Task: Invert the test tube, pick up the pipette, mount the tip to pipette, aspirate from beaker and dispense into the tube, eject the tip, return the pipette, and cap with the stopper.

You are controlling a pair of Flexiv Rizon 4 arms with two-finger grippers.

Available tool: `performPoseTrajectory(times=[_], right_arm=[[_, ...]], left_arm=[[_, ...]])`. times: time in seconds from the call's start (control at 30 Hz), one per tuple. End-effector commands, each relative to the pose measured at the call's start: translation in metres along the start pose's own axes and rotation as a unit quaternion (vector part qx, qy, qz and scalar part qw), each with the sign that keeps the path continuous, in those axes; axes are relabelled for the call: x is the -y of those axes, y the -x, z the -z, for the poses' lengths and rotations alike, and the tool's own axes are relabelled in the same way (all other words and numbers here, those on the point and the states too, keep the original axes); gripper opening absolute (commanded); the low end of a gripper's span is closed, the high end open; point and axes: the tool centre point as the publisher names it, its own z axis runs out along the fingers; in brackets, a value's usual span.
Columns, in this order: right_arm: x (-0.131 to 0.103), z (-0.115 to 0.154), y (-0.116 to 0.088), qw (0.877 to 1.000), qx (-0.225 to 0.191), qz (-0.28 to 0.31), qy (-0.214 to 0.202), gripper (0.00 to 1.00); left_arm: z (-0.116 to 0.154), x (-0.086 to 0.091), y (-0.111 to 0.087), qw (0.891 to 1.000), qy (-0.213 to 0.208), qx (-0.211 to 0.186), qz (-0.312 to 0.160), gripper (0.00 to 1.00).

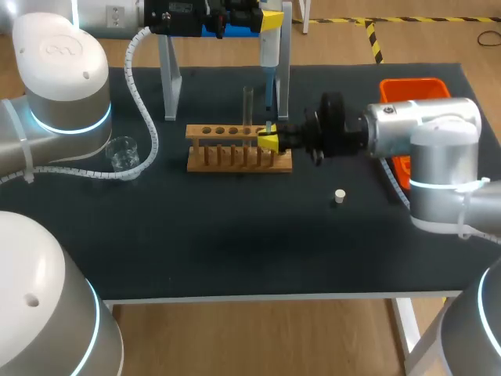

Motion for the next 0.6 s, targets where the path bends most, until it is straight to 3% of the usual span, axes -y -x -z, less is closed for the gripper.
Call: performPoseTrajectory(times=[0.03, 0.6], right_arm=[[-0.0031, 0.0, -0.0006, 1.0, 0.001, 0.002, 0.0, 0.0], [-0.0091, 0.0, 0.0039, 1.0, 0.003, 0.005, 0.002, 0.0]], left_arm=[[0.0002, -0.0007, 0.0004, 1.0, -0.002, -0.001, -0.001, 0.0], [0.0002, -0.0007, 0.0004, 1.0, -0.002, -0.001, -0.001, 0.0]])
